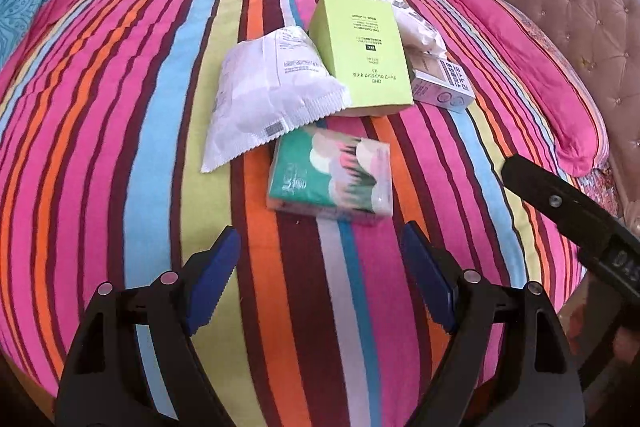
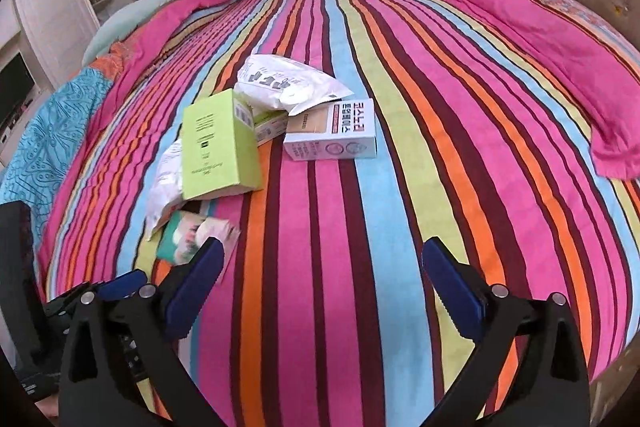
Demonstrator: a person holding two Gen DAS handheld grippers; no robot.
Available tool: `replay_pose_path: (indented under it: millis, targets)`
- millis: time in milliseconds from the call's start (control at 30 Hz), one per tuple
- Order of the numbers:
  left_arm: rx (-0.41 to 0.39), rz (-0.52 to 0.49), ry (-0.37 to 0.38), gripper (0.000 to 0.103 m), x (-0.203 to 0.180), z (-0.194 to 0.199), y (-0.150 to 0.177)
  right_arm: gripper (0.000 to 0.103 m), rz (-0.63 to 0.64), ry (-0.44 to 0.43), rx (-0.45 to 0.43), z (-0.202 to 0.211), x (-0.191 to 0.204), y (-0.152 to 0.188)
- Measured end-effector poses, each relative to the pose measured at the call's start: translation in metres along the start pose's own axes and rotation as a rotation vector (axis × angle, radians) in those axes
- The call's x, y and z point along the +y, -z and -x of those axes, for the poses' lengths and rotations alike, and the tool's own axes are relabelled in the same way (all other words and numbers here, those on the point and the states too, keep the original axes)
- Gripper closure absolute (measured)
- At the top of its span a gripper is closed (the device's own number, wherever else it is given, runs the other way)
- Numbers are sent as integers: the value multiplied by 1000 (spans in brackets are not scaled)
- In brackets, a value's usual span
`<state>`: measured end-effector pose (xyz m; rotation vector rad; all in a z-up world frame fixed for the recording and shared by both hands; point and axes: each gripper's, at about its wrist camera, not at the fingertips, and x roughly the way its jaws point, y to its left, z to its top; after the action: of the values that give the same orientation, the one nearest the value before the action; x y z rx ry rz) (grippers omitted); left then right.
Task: Collect trash
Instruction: 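Grasp teal tissue pack with left tool while right tool grasps white wrapper and box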
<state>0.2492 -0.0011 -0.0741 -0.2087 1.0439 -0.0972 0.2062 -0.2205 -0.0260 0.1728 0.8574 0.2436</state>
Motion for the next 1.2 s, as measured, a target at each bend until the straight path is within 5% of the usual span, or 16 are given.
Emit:
replay_pose_path:
  millis: [600,833,1200]
  targets:
    - [-2,-10,-34,23,-7,-30,-18,8,5,61,59,-72,-6,-44]
    - [-18,-16,-56,23,-8,-35,-22,8,54,97,-43,-82,4,-57]
    - [-49,-101,-127,33,-16,-37,-18,12,8,71,43,-106,-4,-71]
